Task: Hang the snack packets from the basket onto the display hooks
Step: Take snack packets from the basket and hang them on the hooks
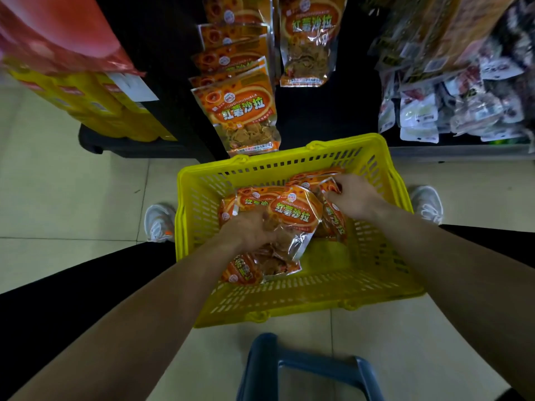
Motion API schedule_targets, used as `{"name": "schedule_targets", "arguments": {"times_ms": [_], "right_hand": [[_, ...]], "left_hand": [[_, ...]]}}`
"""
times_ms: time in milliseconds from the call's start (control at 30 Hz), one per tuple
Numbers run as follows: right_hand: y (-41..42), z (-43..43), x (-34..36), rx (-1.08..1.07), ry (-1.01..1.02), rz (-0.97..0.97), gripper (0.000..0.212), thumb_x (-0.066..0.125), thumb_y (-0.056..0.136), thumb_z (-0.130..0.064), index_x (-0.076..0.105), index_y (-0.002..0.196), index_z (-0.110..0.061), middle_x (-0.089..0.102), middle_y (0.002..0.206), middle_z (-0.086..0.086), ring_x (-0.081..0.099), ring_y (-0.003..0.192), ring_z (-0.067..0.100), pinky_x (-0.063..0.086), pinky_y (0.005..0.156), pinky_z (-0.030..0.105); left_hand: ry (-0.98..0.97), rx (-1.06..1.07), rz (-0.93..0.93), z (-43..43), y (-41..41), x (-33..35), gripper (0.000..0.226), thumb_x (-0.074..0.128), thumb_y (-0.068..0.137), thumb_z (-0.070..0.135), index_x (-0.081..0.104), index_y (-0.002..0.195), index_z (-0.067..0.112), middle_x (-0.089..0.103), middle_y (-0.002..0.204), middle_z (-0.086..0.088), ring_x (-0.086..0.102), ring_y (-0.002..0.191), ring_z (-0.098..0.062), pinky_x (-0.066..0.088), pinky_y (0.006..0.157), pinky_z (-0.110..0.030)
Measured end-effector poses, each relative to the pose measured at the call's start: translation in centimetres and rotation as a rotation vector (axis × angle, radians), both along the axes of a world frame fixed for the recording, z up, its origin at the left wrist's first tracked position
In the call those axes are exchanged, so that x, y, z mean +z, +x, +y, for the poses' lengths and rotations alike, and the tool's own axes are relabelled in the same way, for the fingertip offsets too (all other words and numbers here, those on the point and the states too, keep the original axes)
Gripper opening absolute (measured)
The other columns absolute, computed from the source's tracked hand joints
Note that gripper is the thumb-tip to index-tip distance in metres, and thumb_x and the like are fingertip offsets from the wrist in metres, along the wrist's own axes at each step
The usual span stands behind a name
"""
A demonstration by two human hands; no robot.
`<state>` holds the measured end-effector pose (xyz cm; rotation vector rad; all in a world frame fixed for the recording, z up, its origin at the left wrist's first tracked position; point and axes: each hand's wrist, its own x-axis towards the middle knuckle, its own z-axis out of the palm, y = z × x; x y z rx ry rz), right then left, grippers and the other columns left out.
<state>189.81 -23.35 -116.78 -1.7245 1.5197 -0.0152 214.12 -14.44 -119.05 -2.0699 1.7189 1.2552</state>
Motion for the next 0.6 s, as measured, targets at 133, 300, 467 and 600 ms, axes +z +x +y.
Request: {"name": "schedule_targets", "arguments": {"times_ms": [133, 300, 467, 600], "right_hand": [[-0.4, -0.2, -0.9, -0.031, -0.017, 0.001, 0.024, 0.057, 0.098, -0.030, 0.067, 0.116, -0.018, 0.069, 0.114, 0.008, 0.063, 0.104, 0.029, 0.044, 0.082, 0.030], [-2.0, -0.8, -1.9, -0.046, -0.036, 0.045, 0.021, 0.057, 0.097, -0.035, 0.068, 0.106, -0.020, 0.070, 0.102, 0.007, 0.061, 0.089, 0.026, 0.038, 0.073, 0.029], [-2.6, -1.2, -2.0, -0.007, -0.052, 0.068, 0.024, 0.056, 0.098, -0.036, 0.067, 0.112, -0.019, 0.070, 0.110, 0.009, 0.063, 0.100, 0.031, 0.044, 0.077, 0.033], [-2.1, -1.4, -1.3, 0.063, 0.013, 0.081, 0.030, 0.055, 0.098, -0.030, 0.061, 0.126, -0.021, 0.065, 0.124, 0.009, 0.061, 0.108, 0.029, 0.042, 0.085, 0.030]], "left_hand": [[-0.038, 0.082, -0.029, -2.4, -2.0, -2.0, 0.070, 0.070, 0.082, 0.053, 0.046, 0.139, 0.022, 0.057, 0.139, -0.007, 0.057, 0.121, -0.030, 0.048, 0.099, -0.045], [0.011, 0.246, -0.053, -4.4, -4.2, -4.9, 0.084, 0.073, 0.080, 0.055, 0.030, 0.142, 0.019, 0.048, 0.145, -0.012, 0.049, 0.130, -0.036, 0.042, 0.104, -0.055], [-0.051, 0.366, 0.036, -4.8, -5.5, -6.2, 0.079, 0.078, 0.078, 0.050, 0.034, 0.136, 0.018, 0.048, 0.143, -0.012, 0.051, 0.127, -0.037, 0.044, 0.102, -0.050], [-0.091, 0.416, 0.193, -4.6, -5.1, -6.1, 0.062, 0.080, 0.079, 0.046, 0.055, 0.130, 0.021, 0.067, 0.125, -0.003, 0.065, 0.110, -0.026, 0.052, 0.094, -0.039]]}}
